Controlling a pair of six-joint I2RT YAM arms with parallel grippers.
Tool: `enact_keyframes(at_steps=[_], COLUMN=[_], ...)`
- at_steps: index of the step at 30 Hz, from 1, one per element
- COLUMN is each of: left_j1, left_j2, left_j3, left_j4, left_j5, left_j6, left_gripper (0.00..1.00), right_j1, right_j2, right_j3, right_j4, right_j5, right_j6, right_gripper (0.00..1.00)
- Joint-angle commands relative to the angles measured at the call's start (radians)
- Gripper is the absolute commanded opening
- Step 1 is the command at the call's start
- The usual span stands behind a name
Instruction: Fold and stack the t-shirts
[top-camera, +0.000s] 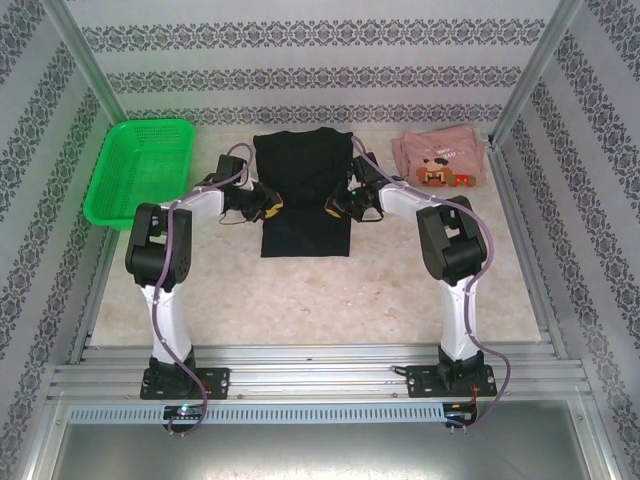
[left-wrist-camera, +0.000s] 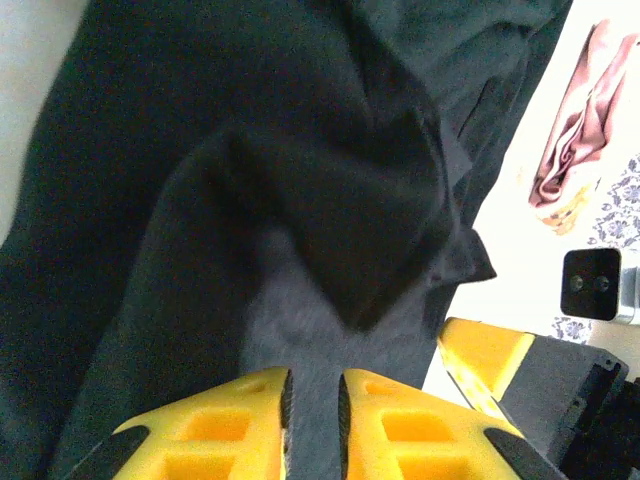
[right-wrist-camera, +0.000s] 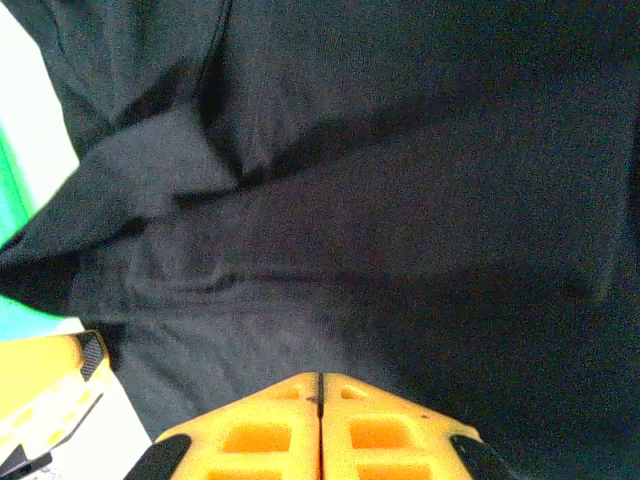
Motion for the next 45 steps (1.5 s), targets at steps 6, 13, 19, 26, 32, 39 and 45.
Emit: enact_keyframes(at_steps=[6,13,19,26,32,39,45], left_j1=[-0.006,0.007,0.029,0.049,0.055,0.028,-0.013], left_j2=[0.141,0.173,0.166,0.008,-0.273,-0.524,-0.662], left_j3=[0.147,0.241,0.315,0.243,0.025,-0.260,-0.403], left_j4=[0.110,0.138,0.168,0.215,0.072,-0.007,-0.108], left_j5=[-0.010,-0.036,-0.046,-0.039,-0.076,-0.116,-0.133], left_j6=[-0.059,-0.083,-0.123,-0.111,0.025,0.117,0.184], left_gripper=[0.20,0.24,0.34,0.49,0.58,0.58,0.63], right_j1=[-0.038,-0.071,-0.078,-0.084,-0.069,-0.011,-0.014], right_j2=[0.132,0.213,0.279,0.265,0.064,-0.101,-0.005], right_j3=[0.141,0.222,0.394,0.554,0.482,0.031,-0.062], right_j4=[0.039,0.206,0.294,0.299,-0.028,0.099,0.306], right_j5=[-0.011,0.001,0.026,-0.009,-0.004,-0.036,-0.064], right_j6=[0.044,0.149,0.208,0.188,0.017,0.021,0.134], right_gripper=[0.10,0.16,0.27,0.34,0.29,0.18,0.13])
